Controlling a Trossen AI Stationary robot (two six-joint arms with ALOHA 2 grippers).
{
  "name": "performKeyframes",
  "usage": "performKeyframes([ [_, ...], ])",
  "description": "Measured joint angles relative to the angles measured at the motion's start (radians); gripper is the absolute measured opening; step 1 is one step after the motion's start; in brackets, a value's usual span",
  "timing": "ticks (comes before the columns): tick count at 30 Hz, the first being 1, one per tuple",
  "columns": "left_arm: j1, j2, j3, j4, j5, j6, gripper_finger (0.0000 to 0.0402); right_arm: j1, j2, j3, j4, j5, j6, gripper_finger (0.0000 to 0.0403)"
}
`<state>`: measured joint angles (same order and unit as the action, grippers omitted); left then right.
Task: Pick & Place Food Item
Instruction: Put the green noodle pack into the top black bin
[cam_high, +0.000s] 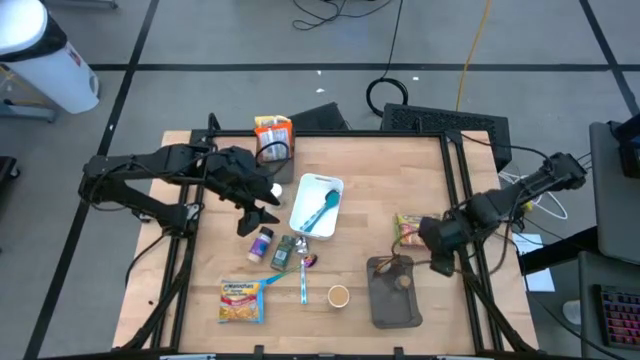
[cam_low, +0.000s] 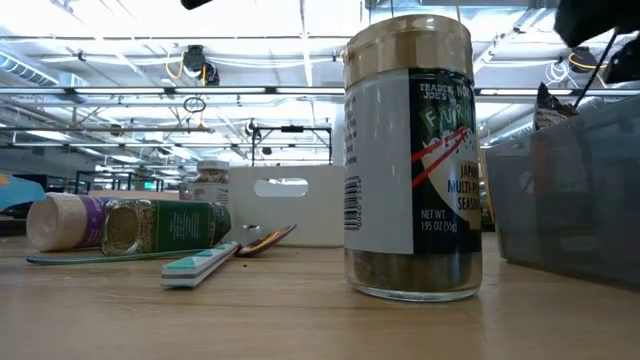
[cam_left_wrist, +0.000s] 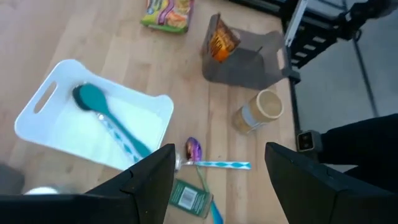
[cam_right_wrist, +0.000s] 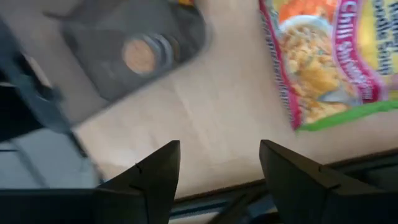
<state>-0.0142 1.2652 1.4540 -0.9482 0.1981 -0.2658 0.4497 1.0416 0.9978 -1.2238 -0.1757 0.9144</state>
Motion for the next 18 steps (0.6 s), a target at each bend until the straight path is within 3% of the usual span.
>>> performKeyframes([
  [9,-0.035,-0.006,0.000,-0.172,-0.166,-0.092,0.0255,0.268,0.036,-0.057,-0.094,0.154,0.168,0.0212],
  [18,-0.061,-0.005,0.000,-0.114,-0.174,-0.194,0.0255,0.431,0.151,-0.095,-0.125,0.322,0.225,0.0212],
])
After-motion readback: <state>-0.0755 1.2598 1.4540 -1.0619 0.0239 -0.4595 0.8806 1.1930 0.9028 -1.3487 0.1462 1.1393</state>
